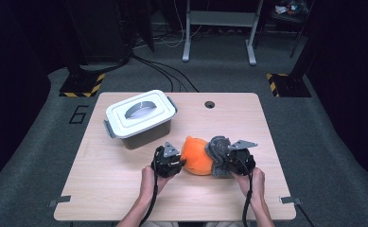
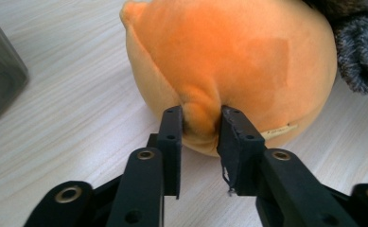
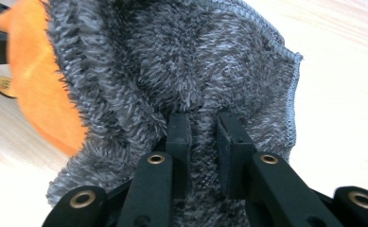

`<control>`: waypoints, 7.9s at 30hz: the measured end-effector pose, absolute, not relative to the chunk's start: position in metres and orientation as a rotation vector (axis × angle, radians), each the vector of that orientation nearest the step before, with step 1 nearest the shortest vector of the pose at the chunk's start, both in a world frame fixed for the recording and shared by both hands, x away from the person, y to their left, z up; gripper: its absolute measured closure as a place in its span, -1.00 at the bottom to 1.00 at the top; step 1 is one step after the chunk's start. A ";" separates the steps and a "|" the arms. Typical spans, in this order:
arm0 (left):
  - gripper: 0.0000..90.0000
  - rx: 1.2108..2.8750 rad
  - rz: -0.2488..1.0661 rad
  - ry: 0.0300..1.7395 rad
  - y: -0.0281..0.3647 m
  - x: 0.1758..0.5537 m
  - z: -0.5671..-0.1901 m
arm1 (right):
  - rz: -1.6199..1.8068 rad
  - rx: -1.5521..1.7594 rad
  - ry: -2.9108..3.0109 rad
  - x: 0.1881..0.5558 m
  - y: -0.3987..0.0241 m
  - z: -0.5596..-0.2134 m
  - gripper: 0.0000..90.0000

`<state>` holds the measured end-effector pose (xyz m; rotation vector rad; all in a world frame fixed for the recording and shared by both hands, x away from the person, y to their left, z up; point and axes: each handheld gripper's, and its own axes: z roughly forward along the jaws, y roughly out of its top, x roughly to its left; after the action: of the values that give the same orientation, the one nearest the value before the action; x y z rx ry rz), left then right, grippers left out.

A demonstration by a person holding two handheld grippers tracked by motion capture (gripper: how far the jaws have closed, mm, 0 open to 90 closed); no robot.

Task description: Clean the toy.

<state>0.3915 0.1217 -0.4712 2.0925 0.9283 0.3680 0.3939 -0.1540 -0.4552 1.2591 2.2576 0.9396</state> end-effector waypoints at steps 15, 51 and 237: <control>0.40 2.115 0.451 0.811 0.112 0.388 -0.471 | 0.946 1.288 2.233 0.410 -0.160 -0.457 0.71; 0.69 2.082 0.412 0.911 0.113 0.391 -0.471 | 0.839 0.968 2.268 0.376 -0.099 -0.429 0.71; 0.52 2.247 0.554 0.630 0.105 0.401 -0.469 | 1.029 1.148 2.217 0.392 -0.135 -0.440 0.85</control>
<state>0.4009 0.1048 -0.4688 2.2474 0.6300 0.5536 0.3920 -0.1352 -0.4398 1.1482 2.2168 1.0286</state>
